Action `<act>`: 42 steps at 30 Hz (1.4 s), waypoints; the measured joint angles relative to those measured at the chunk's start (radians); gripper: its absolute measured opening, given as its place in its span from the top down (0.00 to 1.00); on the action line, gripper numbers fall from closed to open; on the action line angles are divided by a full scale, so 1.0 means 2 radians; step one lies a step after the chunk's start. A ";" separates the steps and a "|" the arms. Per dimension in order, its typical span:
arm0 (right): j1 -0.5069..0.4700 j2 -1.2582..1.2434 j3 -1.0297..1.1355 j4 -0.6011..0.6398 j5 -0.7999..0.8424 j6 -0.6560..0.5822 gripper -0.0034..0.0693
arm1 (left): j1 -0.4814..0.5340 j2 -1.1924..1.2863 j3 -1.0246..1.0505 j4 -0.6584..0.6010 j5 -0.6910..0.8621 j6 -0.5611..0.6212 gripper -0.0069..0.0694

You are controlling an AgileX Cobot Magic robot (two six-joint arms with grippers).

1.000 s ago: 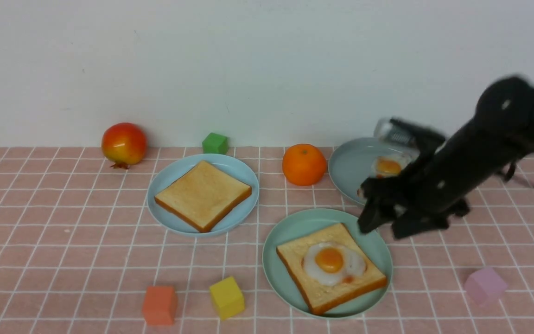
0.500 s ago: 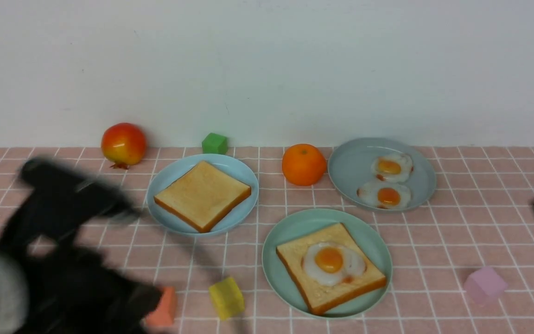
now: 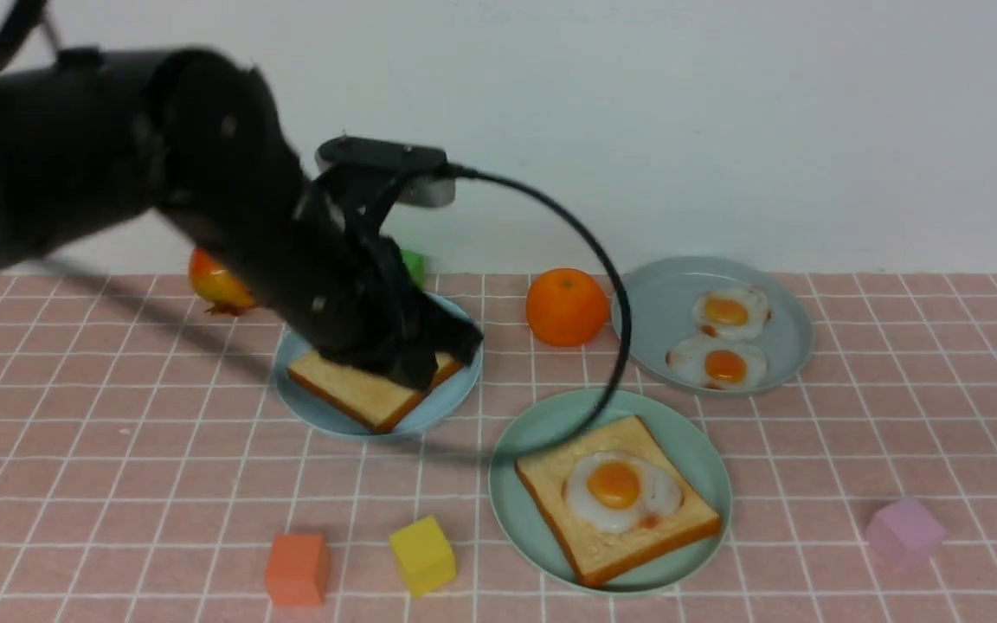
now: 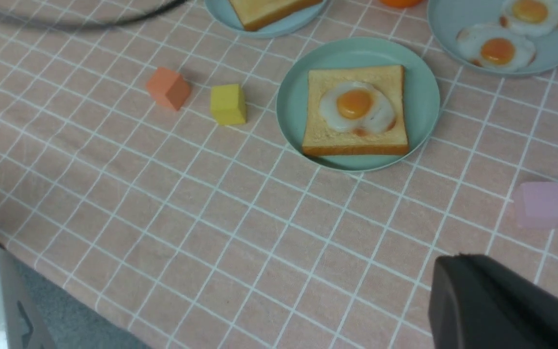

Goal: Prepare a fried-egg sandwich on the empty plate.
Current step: Use the left arm to grab a slice of bread

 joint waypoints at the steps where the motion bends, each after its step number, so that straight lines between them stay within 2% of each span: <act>1: 0.000 0.000 0.000 0.001 0.000 -0.001 0.94 | 0.003 0.007 -0.007 0.000 0.001 0.002 0.89; 7: 0.000 0.001 0.002 0.004 -0.001 -0.005 0.94 | 0.013 0.092 -0.074 0.047 0.011 0.016 0.89; 10: 0.000 0.001 0.002 0.004 -0.001 -0.005 0.94 | 0.013 0.121 -0.084 0.074 -0.007 0.017 0.84; 14: 0.000 0.001 0.002 0.003 -0.001 -0.005 0.94 | 0.013 0.147 -0.085 0.104 -0.038 0.017 0.70; 16: 0.000 0.001 0.002 0.003 -0.001 -0.005 0.94 | 0.013 0.162 -0.085 0.123 -0.062 0.018 0.58; 20: 0.000 0.001 0.002 0.003 0.002 -0.005 0.94 | 0.013 0.181 -0.085 0.135 -0.082 0.018 0.42; 22: 0.000 0.001 0.002 0.003 0.003 -0.005 0.94 | 0.013 0.187 -0.085 0.136 -0.087 0.018 0.38; 27: 0.000 0.001 0.002 0.003 0.003 -0.005 0.93 | 0.013 0.200 -0.085 0.139 -0.094 0.018 0.35; 42: 0.000 0.001 0.002 0.015 0.011 -0.005 0.93 | 0.013 0.221 -0.086 0.151 -0.137 0.018 0.38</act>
